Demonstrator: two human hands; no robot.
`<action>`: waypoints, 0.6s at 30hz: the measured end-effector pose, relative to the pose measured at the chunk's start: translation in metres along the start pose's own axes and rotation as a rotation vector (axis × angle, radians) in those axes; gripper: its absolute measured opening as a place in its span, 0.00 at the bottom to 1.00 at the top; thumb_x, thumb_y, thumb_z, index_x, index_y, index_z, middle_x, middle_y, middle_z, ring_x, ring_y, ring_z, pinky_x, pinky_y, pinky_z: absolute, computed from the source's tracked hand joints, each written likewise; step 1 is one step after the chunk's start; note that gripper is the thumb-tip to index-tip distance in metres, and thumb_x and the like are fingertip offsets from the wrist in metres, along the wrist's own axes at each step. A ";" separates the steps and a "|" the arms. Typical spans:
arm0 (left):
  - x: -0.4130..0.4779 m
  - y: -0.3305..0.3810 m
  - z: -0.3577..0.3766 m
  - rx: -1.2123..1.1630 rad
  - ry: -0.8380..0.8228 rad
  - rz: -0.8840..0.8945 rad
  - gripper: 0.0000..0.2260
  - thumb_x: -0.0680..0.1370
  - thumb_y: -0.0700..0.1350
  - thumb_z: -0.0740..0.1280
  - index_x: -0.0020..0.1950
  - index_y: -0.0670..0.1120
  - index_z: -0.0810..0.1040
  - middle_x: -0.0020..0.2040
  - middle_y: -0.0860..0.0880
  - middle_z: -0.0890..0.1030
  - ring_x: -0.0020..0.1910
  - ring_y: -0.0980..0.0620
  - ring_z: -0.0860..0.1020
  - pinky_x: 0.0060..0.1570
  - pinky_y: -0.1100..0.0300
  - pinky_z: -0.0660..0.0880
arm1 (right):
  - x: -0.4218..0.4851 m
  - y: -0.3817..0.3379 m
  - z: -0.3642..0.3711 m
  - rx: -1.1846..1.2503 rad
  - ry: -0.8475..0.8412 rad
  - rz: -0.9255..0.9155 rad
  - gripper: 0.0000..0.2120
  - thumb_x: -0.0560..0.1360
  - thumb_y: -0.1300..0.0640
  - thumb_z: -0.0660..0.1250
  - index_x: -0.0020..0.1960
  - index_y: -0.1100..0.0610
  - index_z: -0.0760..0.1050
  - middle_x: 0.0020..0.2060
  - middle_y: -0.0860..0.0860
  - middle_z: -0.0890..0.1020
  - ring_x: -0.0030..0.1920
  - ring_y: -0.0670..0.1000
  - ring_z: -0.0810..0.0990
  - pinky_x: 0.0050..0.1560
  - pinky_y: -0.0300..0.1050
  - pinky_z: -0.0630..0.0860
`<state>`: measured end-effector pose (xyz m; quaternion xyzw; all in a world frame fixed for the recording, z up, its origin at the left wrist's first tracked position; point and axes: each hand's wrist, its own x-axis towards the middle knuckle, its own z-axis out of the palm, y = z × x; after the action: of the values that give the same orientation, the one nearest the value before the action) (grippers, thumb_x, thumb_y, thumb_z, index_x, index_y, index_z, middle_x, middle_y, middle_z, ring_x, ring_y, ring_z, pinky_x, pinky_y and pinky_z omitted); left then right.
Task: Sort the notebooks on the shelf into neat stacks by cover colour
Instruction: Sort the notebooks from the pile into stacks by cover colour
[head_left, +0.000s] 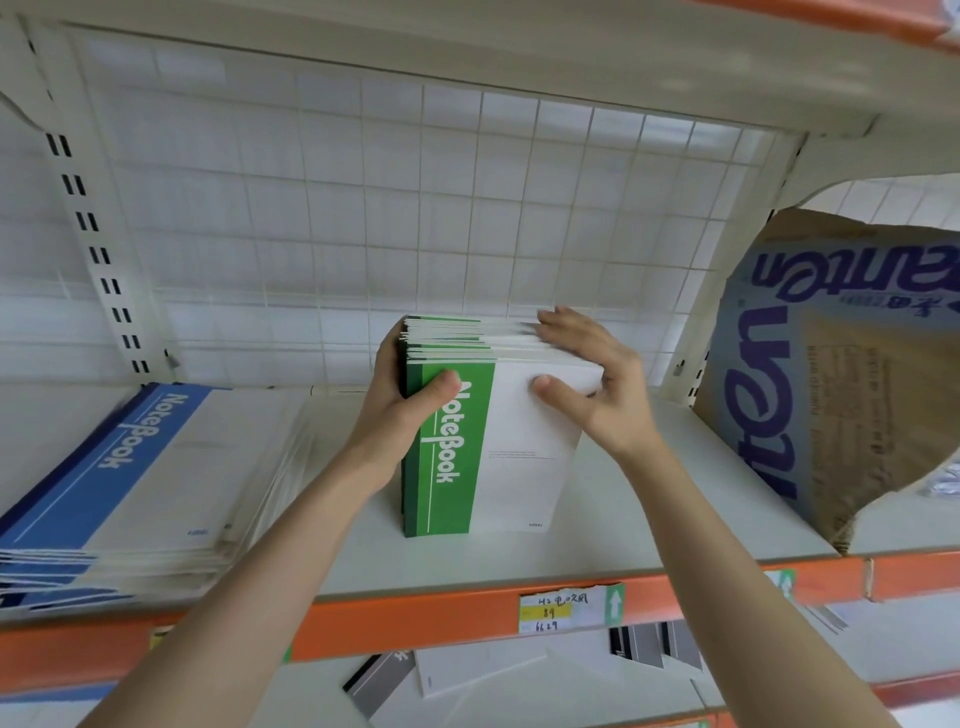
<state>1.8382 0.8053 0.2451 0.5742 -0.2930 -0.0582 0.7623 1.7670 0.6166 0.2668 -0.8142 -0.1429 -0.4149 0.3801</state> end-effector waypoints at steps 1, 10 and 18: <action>0.000 0.000 0.000 0.002 -0.003 0.000 0.29 0.61 0.47 0.72 0.59 0.56 0.68 0.53 0.54 0.79 0.47 0.62 0.80 0.45 0.69 0.75 | 0.000 0.002 -0.002 -0.028 -0.008 0.003 0.21 0.69 0.51 0.68 0.57 0.61 0.76 0.56 0.52 0.78 0.64 0.51 0.72 0.67 0.41 0.67; 0.000 0.000 0.001 -0.012 -0.008 -0.002 0.22 0.66 0.44 0.66 0.58 0.57 0.68 0.51 0.57 0.79 0.44 0.65 0.80 0.42 0.71 0.74 | -0.009 -0.001 0.006 0.113 -0.008 0.216 0.23 0.66 0.45 0.68 0.58 0.52 0.72 0.66 0.46 0.70 0.67 0.42 0.68 0.67 0.37 0.64; -0.005 -0.010 0.004 -0.044 0.011 -0.062 0.38 0.67 0.46 0.70 0.75 0.44 0.60 0.49 0.59 0.80 0.43 0.66 0.80 0.39 0.72 0.75 | -0.034 0.012 0.026 0.531 -0.010 0.599 0.53 0.48 0.32 0.78 0.64 0.61 0.68 0.46 0.44 0.84 0.48 0.45 0.82 0.44 0.38 0.78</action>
<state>1.8344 0.8006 0.2343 0.5664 -0.2696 -0.0852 0.7741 1.7673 0.6309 0.2245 -0.6953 -0.0036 -0.2304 0.6808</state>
